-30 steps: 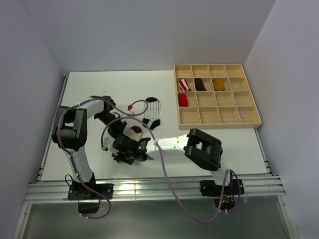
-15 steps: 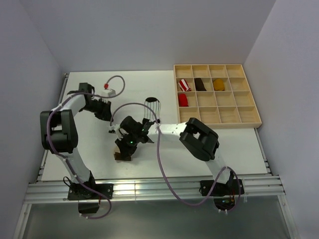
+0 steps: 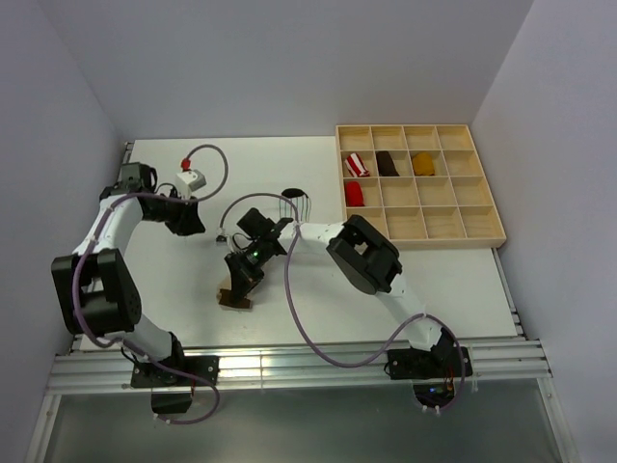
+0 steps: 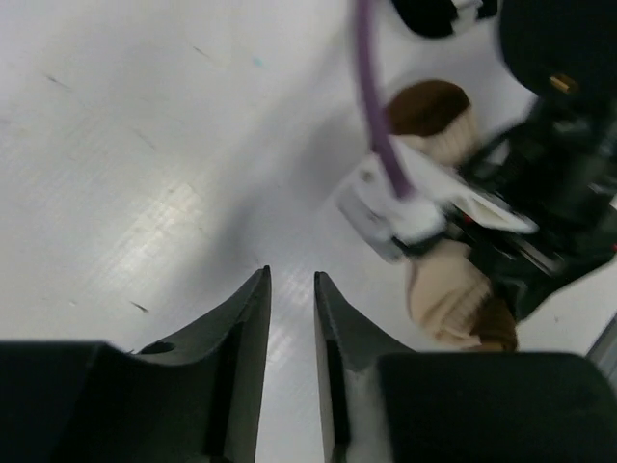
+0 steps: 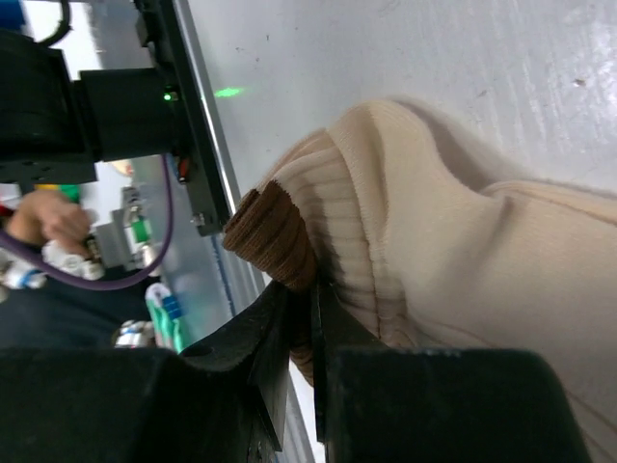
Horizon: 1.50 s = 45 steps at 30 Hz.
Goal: Roll the socks
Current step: Roll the sock at the center of the board.
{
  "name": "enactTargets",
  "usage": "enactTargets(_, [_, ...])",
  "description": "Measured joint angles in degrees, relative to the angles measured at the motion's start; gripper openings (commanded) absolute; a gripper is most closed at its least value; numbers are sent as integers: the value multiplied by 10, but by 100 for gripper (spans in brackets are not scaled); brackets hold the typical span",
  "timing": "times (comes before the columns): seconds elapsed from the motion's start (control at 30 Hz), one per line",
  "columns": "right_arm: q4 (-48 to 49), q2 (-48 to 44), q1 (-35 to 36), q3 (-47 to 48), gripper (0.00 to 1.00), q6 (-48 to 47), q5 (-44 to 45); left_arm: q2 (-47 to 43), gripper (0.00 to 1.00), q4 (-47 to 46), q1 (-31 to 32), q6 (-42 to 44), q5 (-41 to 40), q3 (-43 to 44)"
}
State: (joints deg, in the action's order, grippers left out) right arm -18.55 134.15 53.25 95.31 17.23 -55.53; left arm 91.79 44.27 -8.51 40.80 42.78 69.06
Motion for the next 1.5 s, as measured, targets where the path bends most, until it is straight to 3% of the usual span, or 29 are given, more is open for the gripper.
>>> enactTargets(0.2, [-5, 22, -16, 16, 9, 35, -40, -68, 43, 63, 8, 122, 12, -68])
enactTargets(0.47, [-12, 34, -21, 32, 9, 56, -48, -77, 47, 123, 66, 211, 10, -128])
enactTargets(0.7, [-10, 39, -24, 33, 8, 70, -56, -75, 49, 164, 74, 262, 24, -138])
enactTargets(0.97, [-5, 42, -24, 34, 8, 84, -59, -67, 50, 169, 103, 272, 24, -169])
enactTargets(1.5, [10, 50, -27, 34, 6, 109, -71, -38, 47, 108, 137, 214, 24, -185])
